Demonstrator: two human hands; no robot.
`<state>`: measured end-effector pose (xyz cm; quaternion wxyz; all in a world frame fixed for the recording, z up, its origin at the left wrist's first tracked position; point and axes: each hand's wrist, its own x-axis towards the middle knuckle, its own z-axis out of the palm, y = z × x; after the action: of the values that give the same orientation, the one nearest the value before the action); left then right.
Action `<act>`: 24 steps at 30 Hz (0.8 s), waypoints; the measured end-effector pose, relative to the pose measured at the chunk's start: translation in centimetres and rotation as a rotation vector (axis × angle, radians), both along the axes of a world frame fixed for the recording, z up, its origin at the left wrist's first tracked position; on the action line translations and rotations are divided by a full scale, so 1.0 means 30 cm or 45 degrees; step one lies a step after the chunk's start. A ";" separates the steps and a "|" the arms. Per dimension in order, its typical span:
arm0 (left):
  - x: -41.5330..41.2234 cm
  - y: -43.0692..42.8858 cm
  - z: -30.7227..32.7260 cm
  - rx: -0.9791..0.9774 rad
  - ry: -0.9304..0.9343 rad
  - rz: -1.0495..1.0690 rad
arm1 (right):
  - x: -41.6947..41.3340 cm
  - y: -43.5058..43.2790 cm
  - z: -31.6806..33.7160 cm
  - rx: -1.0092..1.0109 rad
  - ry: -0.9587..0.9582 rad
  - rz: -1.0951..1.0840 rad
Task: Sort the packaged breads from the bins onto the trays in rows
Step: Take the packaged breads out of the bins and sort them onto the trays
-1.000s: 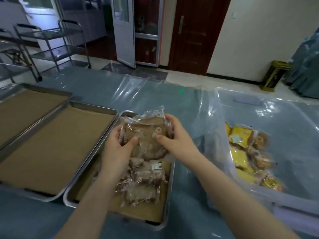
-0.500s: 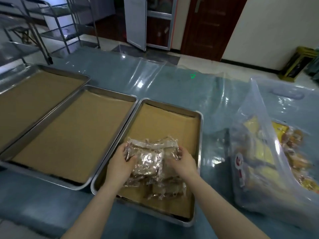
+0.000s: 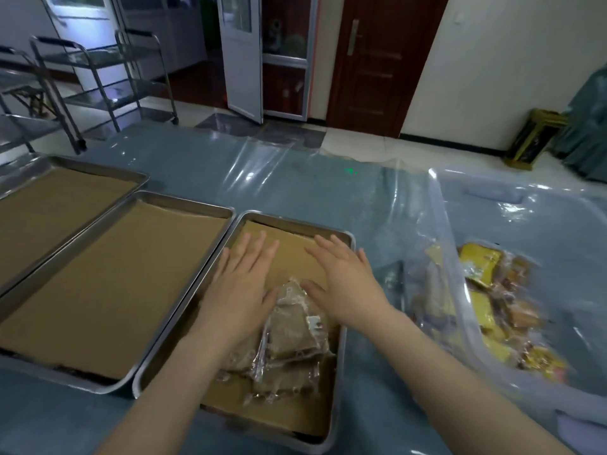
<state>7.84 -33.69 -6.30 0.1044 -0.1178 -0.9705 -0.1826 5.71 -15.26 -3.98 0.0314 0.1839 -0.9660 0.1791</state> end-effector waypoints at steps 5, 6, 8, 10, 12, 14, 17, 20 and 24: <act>0.012 0.205 0.222 0.075 0.234 -0.191 | 0.069 0.244 0.259 -0.192 0.252 -0.038; 0.015 0.249 0.247 0.091 0.256 -0.220 | 0.084 0.304 0.288 -0.192 0.274 -0.052; 0.025 0.337 0.276 0.122 0.284 -0.268 | 0.105 0.426 0.316 -0.173 0.271 -0.089; 0.036 0.424 0.284 0.118 0.300 -0.309 | 0.113 0.549 0.314 -0.148 0.231 -0.134; 0.044 0.507 0.276 0.123 0.293 -0.360 | 0.111 0.668 0.294 -0.131 0.197 -0.181; 0.047 0.584 0.261 0.161 0.244 -0.404 | 0.103 0.782 0.264 -0.087 0.151 -0.209; 0.032 0.689 0.235 0.220 0.169 -0.449 | 0.072 0.937 0.199 0.016 0.033 -0.217; 0.006 0.789 0.216 0.283 0.003 -0.462 | 0.022 1.048 0.129 0.145 -0.136 -0.181; -0.006 0.893 0.165 0.339 -0.270 -0.387 | -0.039 1.093 0.023 0.371 -0.394 -0.040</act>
<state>7.67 -6.89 -1.35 -0.0124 -0.2280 -0.9145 -0.3339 4.54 17.54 -3.28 -0.1416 0.1419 -0.9777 0.0632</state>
